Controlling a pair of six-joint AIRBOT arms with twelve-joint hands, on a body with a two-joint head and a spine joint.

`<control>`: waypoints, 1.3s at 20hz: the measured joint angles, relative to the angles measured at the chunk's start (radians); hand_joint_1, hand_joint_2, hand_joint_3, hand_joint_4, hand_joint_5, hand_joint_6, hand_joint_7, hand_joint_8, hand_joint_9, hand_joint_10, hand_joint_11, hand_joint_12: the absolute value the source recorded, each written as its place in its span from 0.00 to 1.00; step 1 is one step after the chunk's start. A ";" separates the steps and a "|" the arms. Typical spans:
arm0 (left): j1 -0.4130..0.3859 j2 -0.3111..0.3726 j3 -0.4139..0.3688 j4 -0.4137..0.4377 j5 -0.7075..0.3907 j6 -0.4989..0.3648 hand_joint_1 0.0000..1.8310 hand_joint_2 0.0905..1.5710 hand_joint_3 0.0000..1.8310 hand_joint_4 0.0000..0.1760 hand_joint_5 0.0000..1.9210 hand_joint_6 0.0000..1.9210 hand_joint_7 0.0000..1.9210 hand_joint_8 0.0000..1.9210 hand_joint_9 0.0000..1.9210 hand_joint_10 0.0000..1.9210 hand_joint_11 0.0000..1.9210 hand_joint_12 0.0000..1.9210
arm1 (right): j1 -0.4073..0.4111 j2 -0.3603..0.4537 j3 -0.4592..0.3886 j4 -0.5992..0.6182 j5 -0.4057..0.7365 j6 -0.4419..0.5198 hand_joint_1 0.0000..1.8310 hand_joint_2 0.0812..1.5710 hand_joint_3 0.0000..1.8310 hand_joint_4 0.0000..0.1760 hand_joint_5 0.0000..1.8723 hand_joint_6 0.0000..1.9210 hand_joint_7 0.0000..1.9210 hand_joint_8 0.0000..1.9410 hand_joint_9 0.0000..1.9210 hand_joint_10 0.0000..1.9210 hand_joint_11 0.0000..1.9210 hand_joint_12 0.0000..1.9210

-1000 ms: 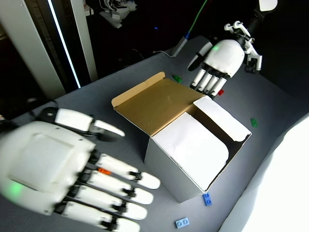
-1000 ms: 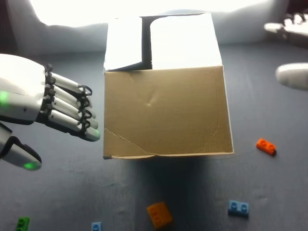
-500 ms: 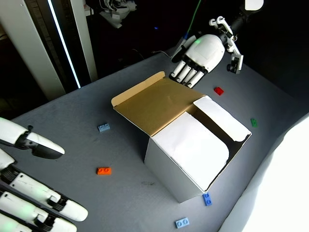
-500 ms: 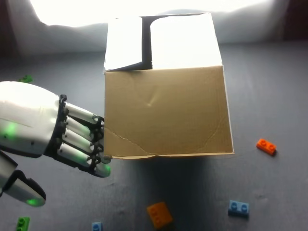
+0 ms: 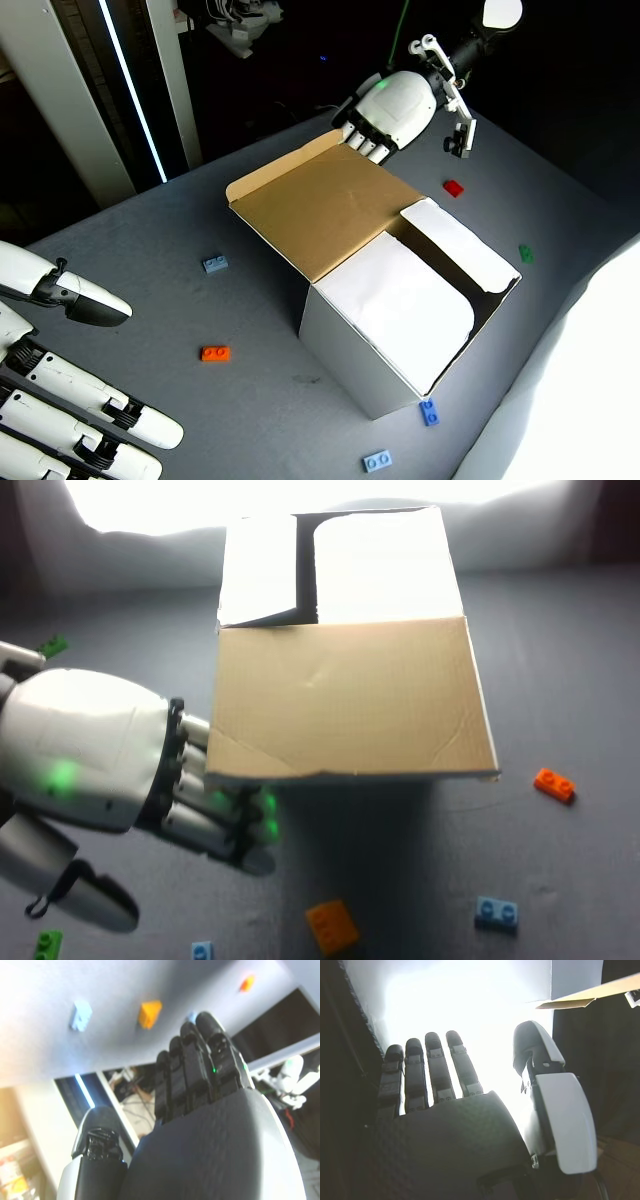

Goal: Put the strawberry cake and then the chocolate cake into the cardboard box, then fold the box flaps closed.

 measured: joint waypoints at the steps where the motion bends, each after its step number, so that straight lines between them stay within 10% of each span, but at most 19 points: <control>1: -0.012 0.000 0.004 -0.013 0.002 -0.006 0.00 0.86 0.00 0.00 0.13 0.00 0.15 0.00 0.16 0.00 0.00 0.45 | 0.000 -0.001 0.000 -0.001 0.000 0.000 0.00 0.85 0.00 0.00 0.06 0.01 0.07 0.01 0.04 0.01 0.01 0.01; 14: -0.315 -0.041 0.151 -0.042 -0.011 -0.175 0.00 0.85 0.00 0.00 0.13 0.00 0.14 0.00 0.16 0.00 0.00 0.44 | 0.001 -0.004 -0.002 -0.013 0.001 0.000 0.00 0.85 0.00 0.00 0.05 0.01 0.07 0.01 0.04 0.01 0.00 0.00; 26: -0.322 -0.282 0.367 -0.054 0.098 -0.115 0.00 0.84 0.00 0.00 0.12 0.00 0.15 0.00 0.18 0.00 0.03 0.44 | 0.001 -0.014 -0.002 -0.047 0.001 0.000 0.00 0.85 0.00 0.00 0.06 0.01 0.10 0.01 0.05 0.02 0.01 0.01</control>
